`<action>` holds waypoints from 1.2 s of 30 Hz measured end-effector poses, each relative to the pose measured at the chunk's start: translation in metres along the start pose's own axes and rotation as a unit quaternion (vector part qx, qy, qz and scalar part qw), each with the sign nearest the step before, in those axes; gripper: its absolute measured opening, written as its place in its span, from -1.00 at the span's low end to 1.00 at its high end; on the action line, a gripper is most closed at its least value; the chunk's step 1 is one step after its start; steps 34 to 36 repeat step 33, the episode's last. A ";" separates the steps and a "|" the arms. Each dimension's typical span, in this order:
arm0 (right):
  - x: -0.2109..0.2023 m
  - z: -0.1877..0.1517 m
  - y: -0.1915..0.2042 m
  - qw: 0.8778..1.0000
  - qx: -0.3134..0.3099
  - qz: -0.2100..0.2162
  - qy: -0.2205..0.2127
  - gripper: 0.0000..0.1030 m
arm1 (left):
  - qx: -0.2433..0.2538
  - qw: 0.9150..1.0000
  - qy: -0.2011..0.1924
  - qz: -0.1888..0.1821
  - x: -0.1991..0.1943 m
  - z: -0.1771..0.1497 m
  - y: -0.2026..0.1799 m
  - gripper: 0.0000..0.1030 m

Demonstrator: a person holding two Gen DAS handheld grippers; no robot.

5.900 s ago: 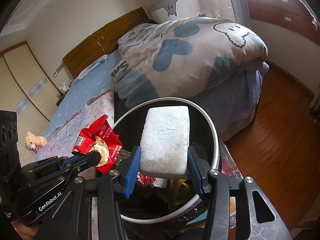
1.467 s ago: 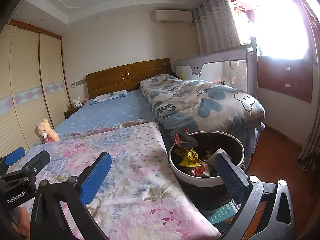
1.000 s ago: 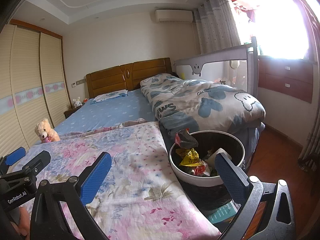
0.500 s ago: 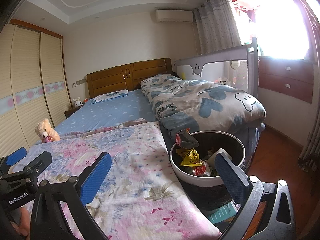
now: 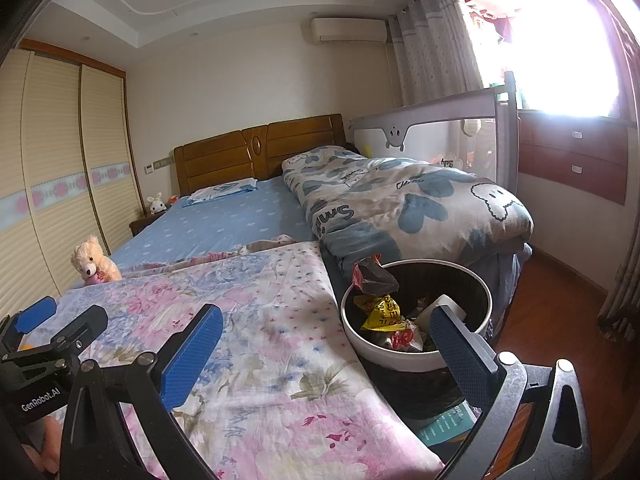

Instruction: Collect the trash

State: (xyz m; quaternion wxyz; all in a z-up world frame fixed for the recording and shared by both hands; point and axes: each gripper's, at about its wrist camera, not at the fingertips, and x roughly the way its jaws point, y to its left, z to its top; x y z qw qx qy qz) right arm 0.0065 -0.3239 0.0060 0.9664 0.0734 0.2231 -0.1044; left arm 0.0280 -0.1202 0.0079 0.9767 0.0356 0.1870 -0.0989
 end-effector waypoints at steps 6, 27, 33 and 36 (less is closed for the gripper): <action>0.000 -0.001 0.001 1.000 0.000 0.002 0.001 1.00 | 0.000 1.000 0.000 0.000 0.000 0.000 0.000 1.00; 0.004 -0.006 0.004 1.000 0.001 0.003 0.012 1.00 | 0.002 1.000 0.009 -0.007 0.006 -0.005 0.000 1.00; 0.010 -0.008 0.003 1.000 0.002 0.004 0.023 1.00 | -0.003 1.000 0.017 -0.010 0.012 -0.006 0.004 1.00; 0.010 -0.008 0.003 1.000 0.002 0.004 0.023 1.00 | -0.003 1.000 0.017 -0.010 0.012 -0.006 0.004 1.00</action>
